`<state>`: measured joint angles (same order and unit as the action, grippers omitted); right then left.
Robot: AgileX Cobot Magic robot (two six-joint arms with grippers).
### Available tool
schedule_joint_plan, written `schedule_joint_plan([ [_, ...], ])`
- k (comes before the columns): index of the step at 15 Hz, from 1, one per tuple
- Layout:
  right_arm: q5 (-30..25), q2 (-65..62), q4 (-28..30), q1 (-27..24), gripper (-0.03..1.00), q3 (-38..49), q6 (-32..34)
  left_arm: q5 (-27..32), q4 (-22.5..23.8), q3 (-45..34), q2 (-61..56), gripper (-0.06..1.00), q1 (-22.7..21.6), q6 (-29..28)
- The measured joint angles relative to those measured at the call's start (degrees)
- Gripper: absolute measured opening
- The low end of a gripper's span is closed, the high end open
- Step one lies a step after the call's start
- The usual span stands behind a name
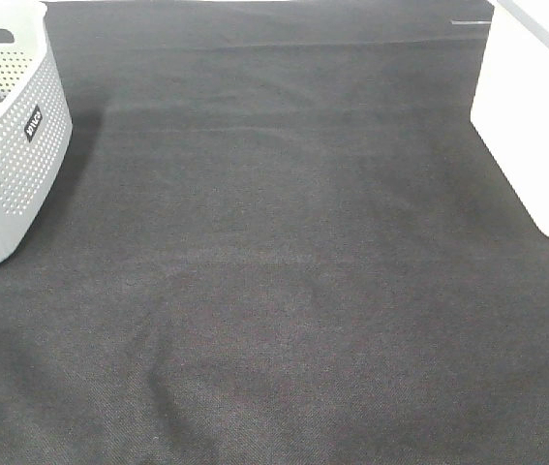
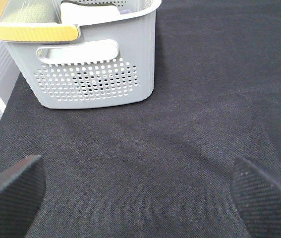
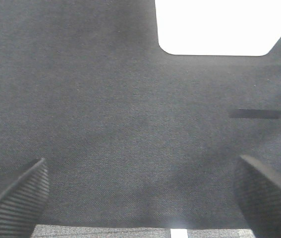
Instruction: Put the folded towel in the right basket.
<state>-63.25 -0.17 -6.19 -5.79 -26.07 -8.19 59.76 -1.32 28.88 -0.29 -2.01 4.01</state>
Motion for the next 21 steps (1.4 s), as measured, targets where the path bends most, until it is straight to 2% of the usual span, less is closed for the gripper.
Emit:
schedule_joint_plan([
  [21, 0.00, 0.00, 0.29, 0.00, 0.97, 0.00, 1.20, 0.00, 0.00, 0.00, 0.00, 0.94, 0.00, 0.00],
])
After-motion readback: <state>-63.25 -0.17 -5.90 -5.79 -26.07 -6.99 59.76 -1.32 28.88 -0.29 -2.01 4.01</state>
